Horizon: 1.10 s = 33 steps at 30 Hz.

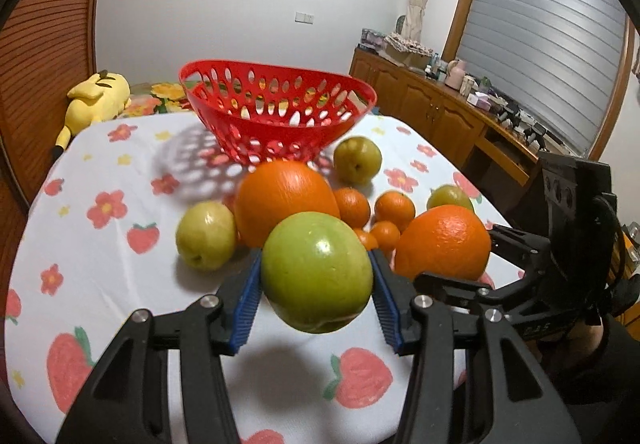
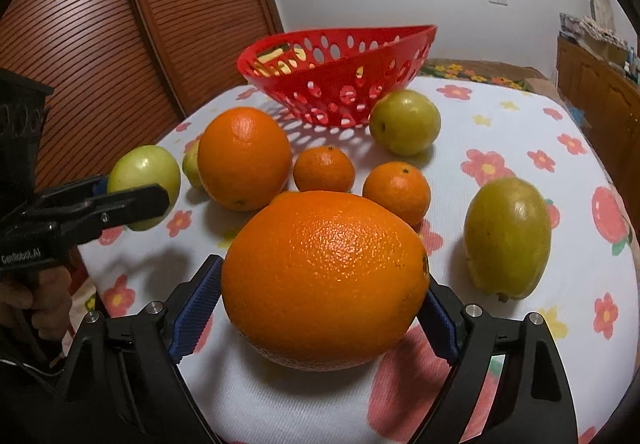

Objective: Organize fruits
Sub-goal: 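Close the left tool on the green apple while the right tool grasps the large orange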

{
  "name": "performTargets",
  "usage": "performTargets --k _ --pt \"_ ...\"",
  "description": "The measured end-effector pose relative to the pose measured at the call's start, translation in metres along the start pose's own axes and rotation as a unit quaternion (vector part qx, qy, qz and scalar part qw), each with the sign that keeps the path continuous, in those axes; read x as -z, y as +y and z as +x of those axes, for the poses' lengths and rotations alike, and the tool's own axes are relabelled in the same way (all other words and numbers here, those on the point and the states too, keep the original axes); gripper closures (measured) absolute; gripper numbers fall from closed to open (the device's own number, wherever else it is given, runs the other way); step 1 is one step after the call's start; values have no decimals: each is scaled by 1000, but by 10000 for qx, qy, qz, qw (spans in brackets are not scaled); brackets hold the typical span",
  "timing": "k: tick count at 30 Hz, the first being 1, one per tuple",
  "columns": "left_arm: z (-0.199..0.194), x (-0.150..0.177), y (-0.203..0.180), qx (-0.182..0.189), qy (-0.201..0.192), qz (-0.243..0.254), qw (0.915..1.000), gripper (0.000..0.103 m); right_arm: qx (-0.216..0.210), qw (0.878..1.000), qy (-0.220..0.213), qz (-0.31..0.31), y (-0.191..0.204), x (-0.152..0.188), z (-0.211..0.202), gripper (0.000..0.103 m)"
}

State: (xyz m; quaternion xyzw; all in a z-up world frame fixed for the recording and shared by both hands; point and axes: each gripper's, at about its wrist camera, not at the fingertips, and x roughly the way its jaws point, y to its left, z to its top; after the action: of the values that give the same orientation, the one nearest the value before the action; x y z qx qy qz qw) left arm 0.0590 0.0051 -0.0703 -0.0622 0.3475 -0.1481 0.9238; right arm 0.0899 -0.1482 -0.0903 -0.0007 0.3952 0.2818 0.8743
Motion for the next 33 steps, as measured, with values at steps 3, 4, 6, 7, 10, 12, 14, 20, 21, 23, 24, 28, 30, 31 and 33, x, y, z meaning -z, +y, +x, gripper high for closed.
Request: performTargets --k 3,4,6,7,10,12,14,20,21,23,24,28,30,31,33 --pt "-3 -9 3 -71 -78 41 9999 53 18 9999 -87 -112 1 -10 -6 12" --pt "-4 -13 4 -80 -111 43 9999 53 33 9998 -109 -145 1 -14 -8 12" --pt "-6 -20 6 -91 -172 38 9998 53 53 9997 -155 -203 0 -23 -11 12" --pt "-7 -23 7 -104 -206 43 9997 53 53 9995 -186 -234 0 -28 -14 12" --pt "-11 -33 8 -142 -299 79 9994 53 68 9992 -264 -308 -1 -40 -19 12" --pt "-12 -39 8 -155 -351 105 9992 53 84 9988 -335 -350 -2 -50 -23 12" --pt "-14 -46 7 -168 -408 148 9989 53 75 9986 -376 -370 -3 -57 -25 12" --pt "-15 -61 7 -216 -484 172 9984 53 75 9978 -483 -440 -5 -77 -30 12" --pt "-15 -63 6 -220 -501 189 9983 53 77 9977 -499 -449 -5 -80 -31 12" --pt "-16 -66 6 -201 -529 197 9982 53 65 9975 -527 -468 -6 -87 -33 12" --pt "-16 -68 7 -193 -541 197 9982 53 54 9974 -541 -470 -6 -90 -33 12" --pt "-17 -76 2 -168 -602 244 9977 53 55 9970 -584 -496 -5 -102 -35 12" --pt "-17 -80 0 -163 -625 276 9975 53 60 9969 -595 -510 -6 -107 -36 12" --pt "-16 -82 0 -167 -640 292 9974 53 66 9969 -599 -513 -5 -109 -36 12" --pt "-15 -87 0 -201 -650 317 9972 53 98 9968 -567 -555 -5 -114 -33 12"
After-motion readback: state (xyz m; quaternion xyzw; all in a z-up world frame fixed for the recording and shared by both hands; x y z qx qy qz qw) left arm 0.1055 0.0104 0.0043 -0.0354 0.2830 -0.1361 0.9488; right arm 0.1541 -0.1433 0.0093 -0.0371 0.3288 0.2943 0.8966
